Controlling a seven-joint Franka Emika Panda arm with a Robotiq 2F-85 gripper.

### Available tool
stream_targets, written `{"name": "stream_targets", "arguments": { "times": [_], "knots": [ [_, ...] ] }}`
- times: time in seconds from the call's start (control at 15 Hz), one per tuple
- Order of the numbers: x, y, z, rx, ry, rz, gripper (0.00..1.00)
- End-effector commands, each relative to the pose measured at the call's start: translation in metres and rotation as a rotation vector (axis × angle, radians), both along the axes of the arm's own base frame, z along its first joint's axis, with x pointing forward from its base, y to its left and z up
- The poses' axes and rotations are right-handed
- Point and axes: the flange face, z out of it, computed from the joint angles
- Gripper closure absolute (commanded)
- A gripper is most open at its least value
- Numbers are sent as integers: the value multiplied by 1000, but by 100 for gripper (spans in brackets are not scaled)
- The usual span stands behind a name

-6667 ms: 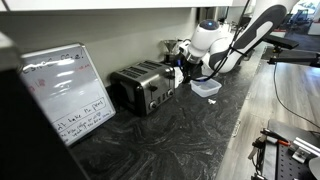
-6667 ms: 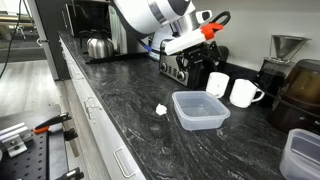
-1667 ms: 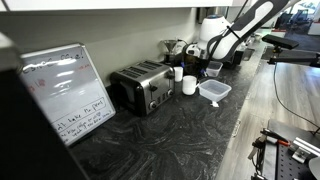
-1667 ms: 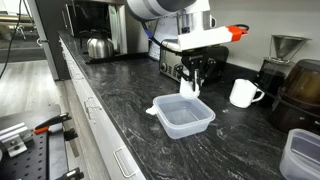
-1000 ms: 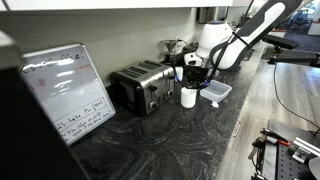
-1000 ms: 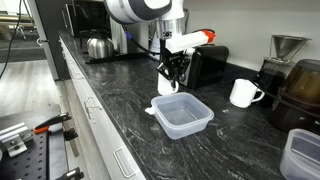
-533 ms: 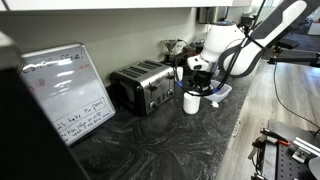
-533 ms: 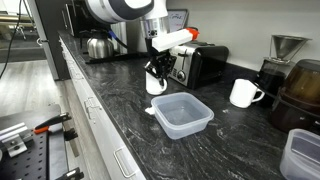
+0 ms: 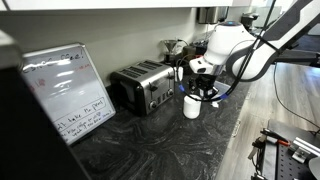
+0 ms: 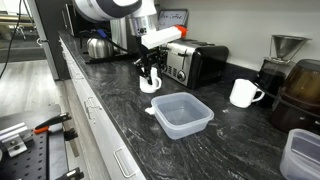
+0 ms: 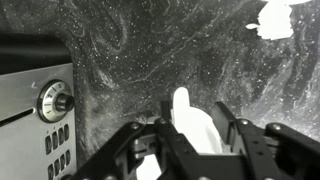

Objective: Pick the pen and place it in the bowl on the right, slide the bowl on the left to the right and then move the white cup to the left

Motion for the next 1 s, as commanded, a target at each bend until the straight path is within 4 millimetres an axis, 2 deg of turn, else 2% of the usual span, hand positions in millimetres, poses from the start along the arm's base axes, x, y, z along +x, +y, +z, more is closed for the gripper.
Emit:
{"name": "stream_targets", "arguments": {
  "times": [0.0,0.2,0.47,0.93],
  "knots": [
    [-9,0,6,-7,-27,30,20],
    [-9,0,9,-10,-32,30,1],
    [-3,-8,19,-4,-44,-48,0],
    [6,-41,58,-10,-39,-308,0]
  ]
}}
